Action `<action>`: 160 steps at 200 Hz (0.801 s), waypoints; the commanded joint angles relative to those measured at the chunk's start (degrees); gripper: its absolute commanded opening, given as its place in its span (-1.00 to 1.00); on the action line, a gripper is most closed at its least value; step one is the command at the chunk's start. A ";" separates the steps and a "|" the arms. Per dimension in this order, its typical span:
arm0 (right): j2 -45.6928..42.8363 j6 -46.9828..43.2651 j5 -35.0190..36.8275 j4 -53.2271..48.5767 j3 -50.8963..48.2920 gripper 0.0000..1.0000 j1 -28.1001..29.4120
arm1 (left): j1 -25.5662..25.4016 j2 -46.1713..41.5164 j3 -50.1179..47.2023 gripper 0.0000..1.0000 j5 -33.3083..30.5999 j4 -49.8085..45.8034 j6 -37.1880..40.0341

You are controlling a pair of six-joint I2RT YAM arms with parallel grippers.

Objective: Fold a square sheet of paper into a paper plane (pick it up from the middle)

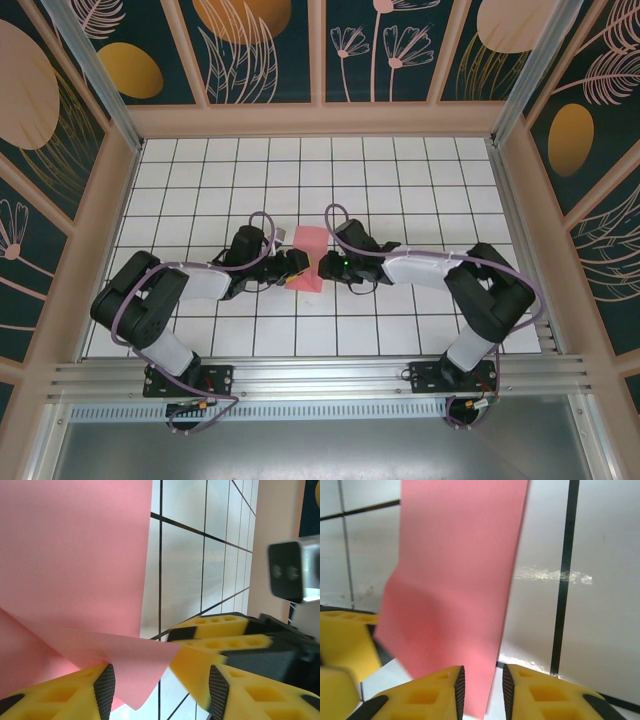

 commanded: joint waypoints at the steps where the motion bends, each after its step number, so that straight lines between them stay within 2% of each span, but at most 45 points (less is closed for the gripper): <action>1: -3.40 -0.77 -0.01 3.39 -2.15 -0.30 -0.71 | -0.36 1.00 1.36 0.13 0.94 2.82 -0.66; 25: -3.82 -0.85 -2.20 6.24 -2.84 -0.20 -0.94 | -0.37 1.19 1.22 -0.01 0.50 2.93 -0.61; 59: -2.43 -1.20 -5.18 9.47 -2.10 -0.19 -1.17 | -0.37 1.13 1.09 -0.36 -0.05 2.37 -0.28; 84: -1.12 -1.65 -6.36 10.36 -0.89 -0.19 -1.33 | -0.37 1.10 1.14 -0.53 -0.50 1.37 0.32; 113: 0.44 -2.26 -7.71 10.71 0.27 -0.24 -1.42 | -0.37 1.14 1.31 -0.67 -0.85 0.50 0.95; 160: 2.46 -2.62 -9.67 11.73 1.20 -0.34 -1.42 | -0.37 1.70 1.40 -0.78 -0.68 0.46 1.20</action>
